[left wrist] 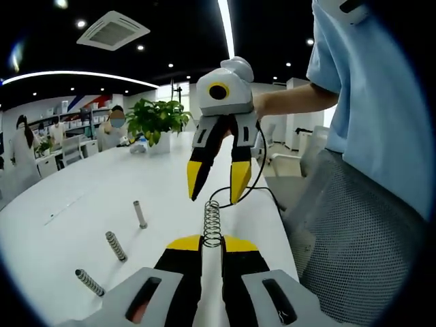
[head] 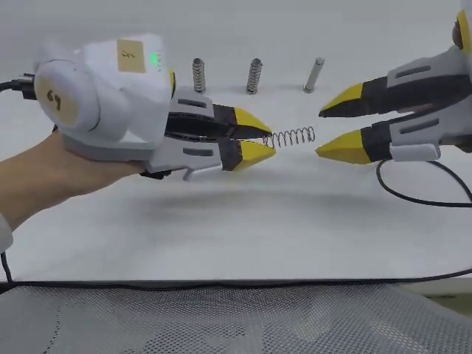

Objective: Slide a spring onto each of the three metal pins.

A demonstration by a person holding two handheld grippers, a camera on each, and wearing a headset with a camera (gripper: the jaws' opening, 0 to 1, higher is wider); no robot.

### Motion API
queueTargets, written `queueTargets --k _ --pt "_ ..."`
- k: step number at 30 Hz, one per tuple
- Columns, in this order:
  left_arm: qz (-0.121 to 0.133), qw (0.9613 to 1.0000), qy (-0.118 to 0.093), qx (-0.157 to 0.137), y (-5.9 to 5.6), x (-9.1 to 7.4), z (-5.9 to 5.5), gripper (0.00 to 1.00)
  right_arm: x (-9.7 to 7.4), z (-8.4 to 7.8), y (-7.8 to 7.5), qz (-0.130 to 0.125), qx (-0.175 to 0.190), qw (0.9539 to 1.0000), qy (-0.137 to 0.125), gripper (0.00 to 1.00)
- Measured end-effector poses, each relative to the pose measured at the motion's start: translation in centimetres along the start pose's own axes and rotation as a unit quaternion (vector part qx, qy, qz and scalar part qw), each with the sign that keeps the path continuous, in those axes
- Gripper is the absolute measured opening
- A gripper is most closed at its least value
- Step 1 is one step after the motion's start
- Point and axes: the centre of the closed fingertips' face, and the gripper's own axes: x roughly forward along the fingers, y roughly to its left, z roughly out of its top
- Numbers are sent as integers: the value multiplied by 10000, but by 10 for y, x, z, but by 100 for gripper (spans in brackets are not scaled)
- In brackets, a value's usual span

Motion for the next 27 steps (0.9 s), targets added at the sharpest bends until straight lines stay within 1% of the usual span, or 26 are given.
queueTargets --k 6,9,13,20,24,27 --pt "12 10000 17 -11 0 -1 -2 2 3 1 0 85 -108 9999 28 21" --pt "8 10000 16 -13 0 -2 -2 2 6 3 1 111 -160 9998 37 21" --pt "-5 10000 14 -33 0 -3 -3 2 9 3 3 169 -231 9996 81 17" --pt "-8 10000 5 -23 0 -4 -2 2 12 4 3 240 -265 9993 99 13" --pt "-9 10000 0 -28 0 -4 -2 2 14 2 4 273 -242 9992 151 13" --pt "-11 10000 -10 -33 0 -4 -1 2 14 2 6 309 -263 9990 167 11"
